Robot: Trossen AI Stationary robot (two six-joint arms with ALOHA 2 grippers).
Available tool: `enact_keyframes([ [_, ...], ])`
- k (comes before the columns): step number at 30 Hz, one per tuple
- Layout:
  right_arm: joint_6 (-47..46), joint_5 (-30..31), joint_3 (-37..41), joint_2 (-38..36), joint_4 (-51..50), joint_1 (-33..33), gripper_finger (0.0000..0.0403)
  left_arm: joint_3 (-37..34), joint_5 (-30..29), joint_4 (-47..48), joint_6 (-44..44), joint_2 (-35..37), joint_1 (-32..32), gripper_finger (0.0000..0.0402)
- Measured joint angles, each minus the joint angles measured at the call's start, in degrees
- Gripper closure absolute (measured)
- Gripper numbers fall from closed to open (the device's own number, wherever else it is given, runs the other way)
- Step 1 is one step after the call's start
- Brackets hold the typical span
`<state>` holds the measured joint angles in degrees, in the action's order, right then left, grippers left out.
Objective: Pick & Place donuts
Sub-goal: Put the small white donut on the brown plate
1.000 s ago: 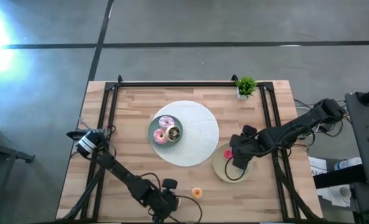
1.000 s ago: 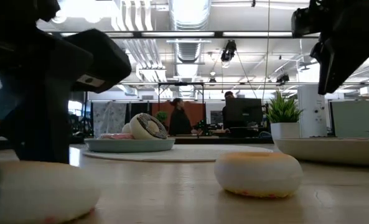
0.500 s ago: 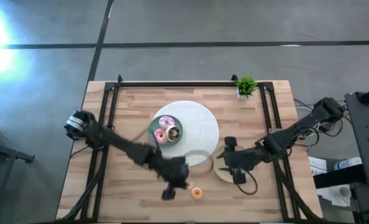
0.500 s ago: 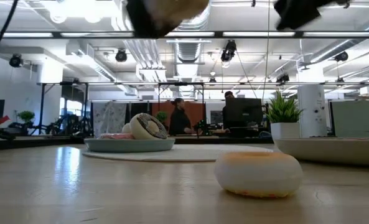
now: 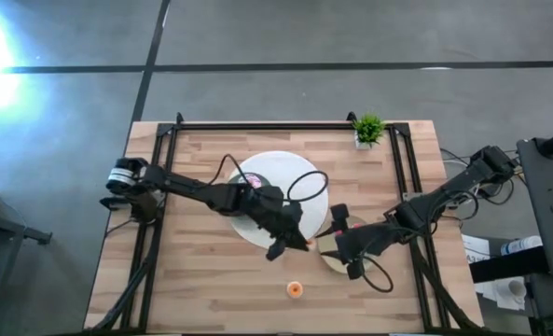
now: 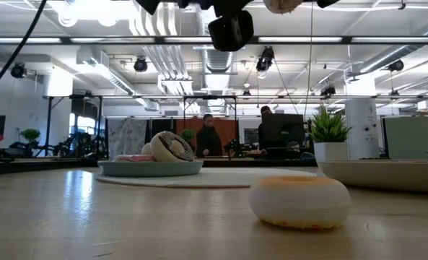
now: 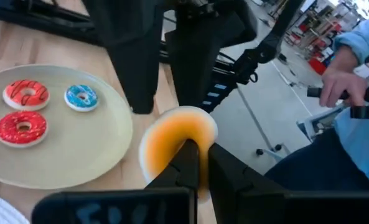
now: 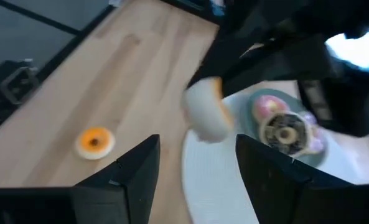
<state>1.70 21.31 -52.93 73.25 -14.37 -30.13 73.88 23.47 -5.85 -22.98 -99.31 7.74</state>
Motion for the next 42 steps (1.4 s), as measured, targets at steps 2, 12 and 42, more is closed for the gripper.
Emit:
enact_keyframes([
  [2,0.06,1.59,0.00,0.00,0.00,0.02,0.0202,0.31,0.68,-0.23,-0.47,-0.61,-0.18,0.0401],
  [12,0.43,1.17,0.00,0.00,0.04,0.02,0.0202,0.56,1.00,-8.01,-3.63,-3.07,-1.19,0.0401],
  [42,-42.37,-21.86,4.01,-0.17,-23.20,4.69,0.0360,0.57,-40.15,7.06,-0.11,0.75,0.53,0.0221],
])
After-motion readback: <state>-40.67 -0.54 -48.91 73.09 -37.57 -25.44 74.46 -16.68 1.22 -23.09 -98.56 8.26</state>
